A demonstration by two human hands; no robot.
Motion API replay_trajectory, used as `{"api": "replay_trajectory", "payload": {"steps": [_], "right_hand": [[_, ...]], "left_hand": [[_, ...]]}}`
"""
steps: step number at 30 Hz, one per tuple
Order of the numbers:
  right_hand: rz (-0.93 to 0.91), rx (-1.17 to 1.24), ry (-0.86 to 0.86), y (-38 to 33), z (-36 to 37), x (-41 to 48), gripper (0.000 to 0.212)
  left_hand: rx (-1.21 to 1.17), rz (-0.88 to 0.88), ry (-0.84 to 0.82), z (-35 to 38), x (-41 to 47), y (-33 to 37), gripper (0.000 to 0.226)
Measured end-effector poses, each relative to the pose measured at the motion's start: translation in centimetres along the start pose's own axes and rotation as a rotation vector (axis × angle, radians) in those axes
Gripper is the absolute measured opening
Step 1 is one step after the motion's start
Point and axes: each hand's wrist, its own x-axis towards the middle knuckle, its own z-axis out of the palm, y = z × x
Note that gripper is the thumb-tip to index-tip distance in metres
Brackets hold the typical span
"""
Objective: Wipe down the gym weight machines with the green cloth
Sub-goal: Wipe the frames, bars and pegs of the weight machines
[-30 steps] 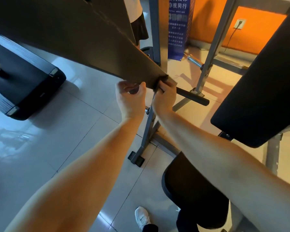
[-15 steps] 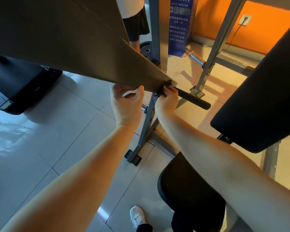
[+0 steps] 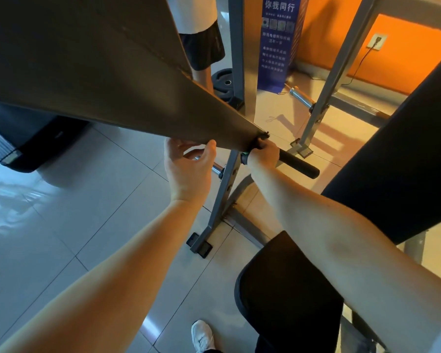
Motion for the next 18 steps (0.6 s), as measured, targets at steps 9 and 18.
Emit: {"api": "replay_trajectory", "payload": {"steps": [9, 18], "right_hand": [[-0.547, -0.241, -0.096, 2.4, 0.7, -8.1, 0.023], [-0.086, -0.011, 0.036, -2.0, 0.4, -6.8, 0.02]], "left_hand": [[0.036, -0.013, 0.045, 0.0, 0.1, -0.1, 0.035], [0.088, 0.021, 0.042, -2.1, -1.0, 2.2, 0.019]]}}
